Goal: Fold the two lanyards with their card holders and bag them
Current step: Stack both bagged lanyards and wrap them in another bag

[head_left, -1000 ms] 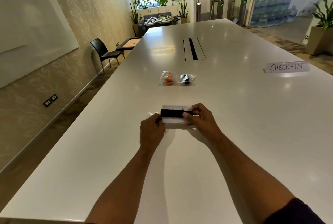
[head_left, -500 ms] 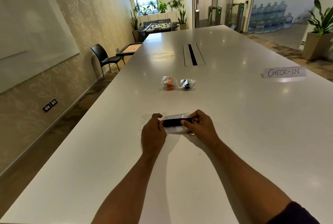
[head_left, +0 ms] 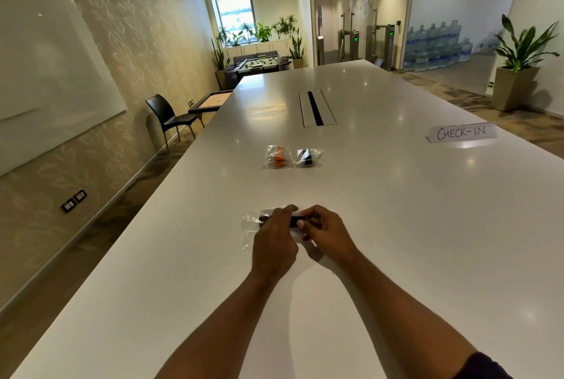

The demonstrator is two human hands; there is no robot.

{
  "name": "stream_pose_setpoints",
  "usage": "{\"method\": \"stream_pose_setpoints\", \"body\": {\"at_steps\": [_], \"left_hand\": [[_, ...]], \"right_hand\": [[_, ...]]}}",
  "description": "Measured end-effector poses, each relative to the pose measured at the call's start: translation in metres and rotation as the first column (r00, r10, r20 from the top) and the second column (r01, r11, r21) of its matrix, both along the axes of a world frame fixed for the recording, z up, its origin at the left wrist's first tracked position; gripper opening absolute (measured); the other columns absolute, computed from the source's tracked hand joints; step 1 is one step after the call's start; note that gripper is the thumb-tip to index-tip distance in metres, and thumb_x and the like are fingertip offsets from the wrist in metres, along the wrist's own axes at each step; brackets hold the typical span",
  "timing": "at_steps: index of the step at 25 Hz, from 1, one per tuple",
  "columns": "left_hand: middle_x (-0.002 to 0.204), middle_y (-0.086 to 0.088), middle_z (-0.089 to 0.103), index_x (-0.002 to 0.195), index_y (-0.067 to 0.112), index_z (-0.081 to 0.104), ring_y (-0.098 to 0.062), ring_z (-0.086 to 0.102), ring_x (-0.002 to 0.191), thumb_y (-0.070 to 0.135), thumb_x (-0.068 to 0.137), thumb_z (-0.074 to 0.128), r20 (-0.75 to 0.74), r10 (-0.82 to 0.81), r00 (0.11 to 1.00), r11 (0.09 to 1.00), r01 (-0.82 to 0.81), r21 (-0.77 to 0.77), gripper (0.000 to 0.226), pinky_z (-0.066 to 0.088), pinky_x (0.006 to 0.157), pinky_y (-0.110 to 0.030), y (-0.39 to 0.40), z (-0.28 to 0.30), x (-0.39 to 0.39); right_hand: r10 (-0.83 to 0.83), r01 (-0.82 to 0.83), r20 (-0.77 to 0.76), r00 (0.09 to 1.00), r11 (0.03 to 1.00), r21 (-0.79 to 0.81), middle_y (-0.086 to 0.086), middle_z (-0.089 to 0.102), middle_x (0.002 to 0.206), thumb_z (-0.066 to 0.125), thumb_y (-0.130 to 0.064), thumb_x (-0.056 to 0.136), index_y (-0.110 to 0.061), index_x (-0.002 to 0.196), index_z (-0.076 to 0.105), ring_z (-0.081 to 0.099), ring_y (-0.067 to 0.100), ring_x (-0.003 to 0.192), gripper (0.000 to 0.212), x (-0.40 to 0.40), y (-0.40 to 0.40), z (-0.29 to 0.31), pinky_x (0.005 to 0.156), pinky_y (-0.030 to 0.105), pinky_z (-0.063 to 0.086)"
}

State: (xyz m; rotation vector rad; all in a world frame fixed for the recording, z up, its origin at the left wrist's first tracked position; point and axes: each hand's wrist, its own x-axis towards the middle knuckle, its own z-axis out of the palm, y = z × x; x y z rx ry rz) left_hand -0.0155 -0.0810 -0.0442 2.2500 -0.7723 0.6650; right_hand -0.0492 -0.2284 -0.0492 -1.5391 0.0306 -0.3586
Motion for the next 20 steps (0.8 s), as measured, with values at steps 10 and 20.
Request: {"method": "stream_pose_setpoints", "body": {"at_steps": [10,20], "left_hand": [[0.110,0.007,0.063,0.132,0.030,0.048,-0.012,0.061,0.097,0.004,0.072,0.053,-0.030,-0.114,0.993,0.993,0.115,0.023,0.065,0.055,0.082,-0.034,-0.025,0.018,-0.012],[0.115,0.010,0.065,0.131,0.031,0.049,-0.007,0.061,0.104,0.013,0.091,0.050,-0.073,-0.119,0.990,0.993,0.119,0.001,0.044,0.054,0.089,-0.033,-0.043,0.004,-0.002]], "right_hand": [[-0.077,0.078,0.027,0.997,0.995,-0.057,0.006,0.077,0.082,0.067,0.006,0.081,-0.019,0.085,0.078,0.074,0.023,0.080,0.027,-0.001,-0.004,0.001,0.077,0.040,0.059],[-0.080,0.086,-0.046,0.996,0.984,0.155,0.019,0.074,0.089,0.061,0.012,0.082,-0.011,0.091,0.075,0.073,0.041,0.091,0.028,0.009,-0.009,-0.003,0.083,0.049,0.060]]}}
